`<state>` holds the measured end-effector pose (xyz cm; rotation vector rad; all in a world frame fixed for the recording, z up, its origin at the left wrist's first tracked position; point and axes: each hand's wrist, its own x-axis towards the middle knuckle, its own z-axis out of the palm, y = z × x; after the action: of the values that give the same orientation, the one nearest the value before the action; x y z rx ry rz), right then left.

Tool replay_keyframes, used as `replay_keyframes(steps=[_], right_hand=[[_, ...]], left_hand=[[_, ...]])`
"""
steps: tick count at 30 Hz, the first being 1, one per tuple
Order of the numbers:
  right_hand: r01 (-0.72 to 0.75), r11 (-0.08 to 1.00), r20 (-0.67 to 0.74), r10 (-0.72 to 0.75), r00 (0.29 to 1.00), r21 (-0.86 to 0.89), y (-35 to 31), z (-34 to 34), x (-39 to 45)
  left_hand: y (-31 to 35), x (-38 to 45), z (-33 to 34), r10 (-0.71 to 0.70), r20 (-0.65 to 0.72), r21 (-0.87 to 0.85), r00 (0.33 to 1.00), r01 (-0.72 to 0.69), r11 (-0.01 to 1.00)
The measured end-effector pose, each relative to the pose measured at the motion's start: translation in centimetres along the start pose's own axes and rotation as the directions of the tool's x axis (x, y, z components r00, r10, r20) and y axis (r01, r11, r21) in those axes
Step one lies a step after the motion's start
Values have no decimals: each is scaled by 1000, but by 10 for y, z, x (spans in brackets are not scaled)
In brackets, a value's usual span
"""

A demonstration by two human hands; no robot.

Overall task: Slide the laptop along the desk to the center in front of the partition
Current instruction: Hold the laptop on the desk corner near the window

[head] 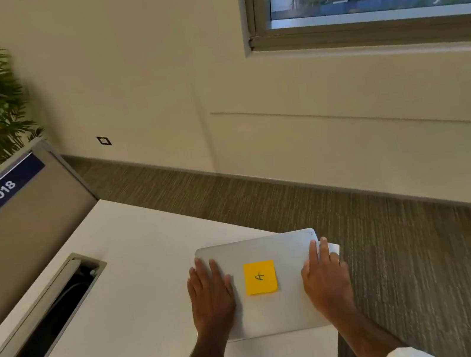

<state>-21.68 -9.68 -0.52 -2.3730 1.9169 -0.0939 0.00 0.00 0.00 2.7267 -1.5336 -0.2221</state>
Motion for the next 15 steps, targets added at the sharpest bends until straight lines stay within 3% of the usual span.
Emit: replay_keyframes(steps=[4, 9, 15], right_hand=[[7, 1000, -10, -6, 1000, 14, 3, -4, -1], [-25, 999, 27, 24, 999, 27, 0, -3, -4], [-31, 995, 42, 27, 999, 91, 2, 0, -3]], left_hand=[[-2, -3, 0, -131, -42, -64, 991, 128, 990], [-1, -3, 2, -132, -50, 3, 990, 133, 991], [0, -3, -1, -176, -58, -56, 983, 173, 983]])
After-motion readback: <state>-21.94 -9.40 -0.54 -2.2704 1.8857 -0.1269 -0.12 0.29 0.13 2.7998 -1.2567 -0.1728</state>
